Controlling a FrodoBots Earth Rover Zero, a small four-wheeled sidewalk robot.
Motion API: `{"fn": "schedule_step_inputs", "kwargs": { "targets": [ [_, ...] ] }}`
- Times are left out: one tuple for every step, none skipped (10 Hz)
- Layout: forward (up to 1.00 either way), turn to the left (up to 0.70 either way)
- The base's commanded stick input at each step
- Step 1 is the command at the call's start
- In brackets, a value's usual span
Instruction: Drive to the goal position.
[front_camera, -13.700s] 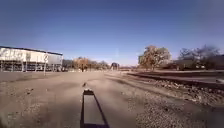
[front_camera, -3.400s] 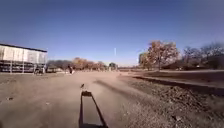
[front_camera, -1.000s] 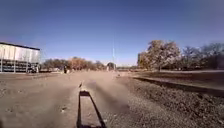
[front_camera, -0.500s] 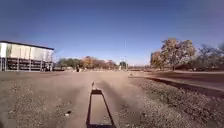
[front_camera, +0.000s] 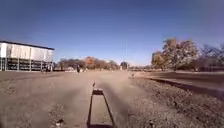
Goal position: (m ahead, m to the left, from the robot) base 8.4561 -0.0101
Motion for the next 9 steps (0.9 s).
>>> {"fn": "schedule_step_inputs", "kwargs": {
  "targets": [
    [0.5,0.0],
    [0.5,0.0],
    [0.5,0.0],
    [0.5,0.0],
    [0.5,0.0],
    [0.5,0.0],
    [0.5,0.0],
    [0.5,0.0],
    [0.5,0.0]
  ]
}}
